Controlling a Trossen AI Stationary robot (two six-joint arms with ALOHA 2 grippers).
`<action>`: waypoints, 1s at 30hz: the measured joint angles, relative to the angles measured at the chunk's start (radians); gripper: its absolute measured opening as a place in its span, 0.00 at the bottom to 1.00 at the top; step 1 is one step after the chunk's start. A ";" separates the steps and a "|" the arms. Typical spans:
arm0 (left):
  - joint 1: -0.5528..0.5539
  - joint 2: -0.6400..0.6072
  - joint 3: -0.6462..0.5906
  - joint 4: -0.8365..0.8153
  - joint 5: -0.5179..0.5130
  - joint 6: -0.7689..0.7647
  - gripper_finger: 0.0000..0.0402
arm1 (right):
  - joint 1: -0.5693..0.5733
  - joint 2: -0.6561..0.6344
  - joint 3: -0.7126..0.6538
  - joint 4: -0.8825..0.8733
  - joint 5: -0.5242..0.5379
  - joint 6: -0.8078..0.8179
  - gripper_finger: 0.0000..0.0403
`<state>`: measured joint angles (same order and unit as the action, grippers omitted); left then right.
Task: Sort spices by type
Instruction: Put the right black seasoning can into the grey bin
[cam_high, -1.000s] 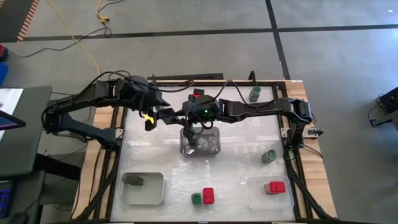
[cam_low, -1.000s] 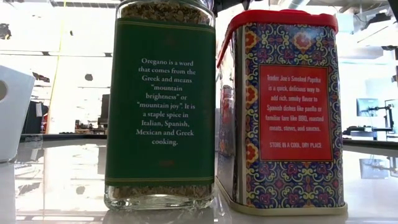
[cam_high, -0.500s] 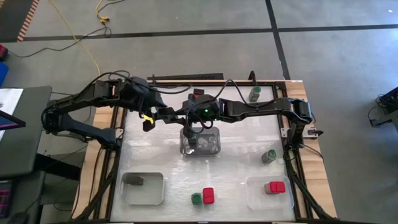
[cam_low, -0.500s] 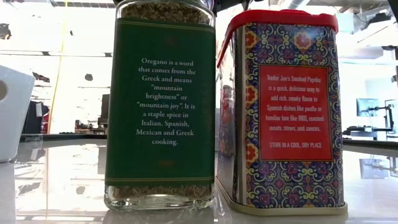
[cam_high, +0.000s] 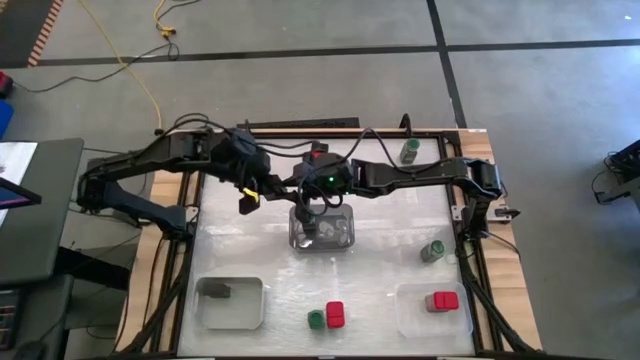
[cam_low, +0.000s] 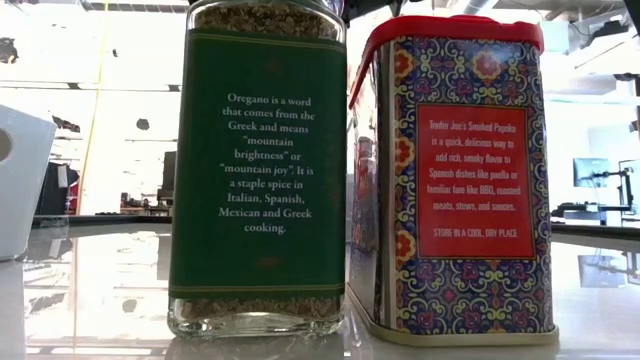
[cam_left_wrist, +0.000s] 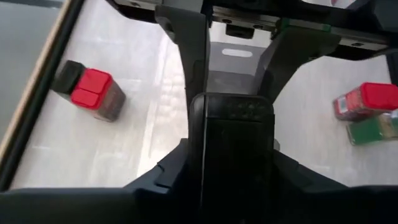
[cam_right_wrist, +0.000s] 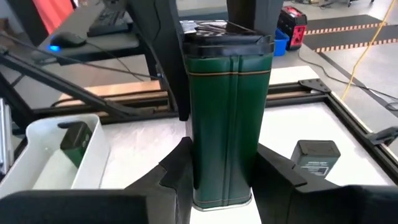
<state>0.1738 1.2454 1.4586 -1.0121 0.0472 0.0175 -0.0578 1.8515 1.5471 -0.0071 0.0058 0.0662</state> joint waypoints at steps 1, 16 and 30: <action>0.000 0.000 0.000 -0.003 0.005 -0.001 0.31 | 0.001 0.000 0.000 -0.002 -0.005 -0.001 0.38; 0.000 -0.002 0.000 -0.018 0.019 0.001 0.29 | 0.005 -0.001 0.002 -0.037 0.000 0.012 0.43; 0.000 -0.058 0.000 -0.064 0.011 -0.020 0.29 | 0.004 -0.001 0.000 -0.071 -0.001 0.044 0.53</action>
<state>0.1741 1.1874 1.4587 -1.0765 0.0578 -0.0023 -0.0540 1.8507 1.5475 -0.0783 0.0053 0.1099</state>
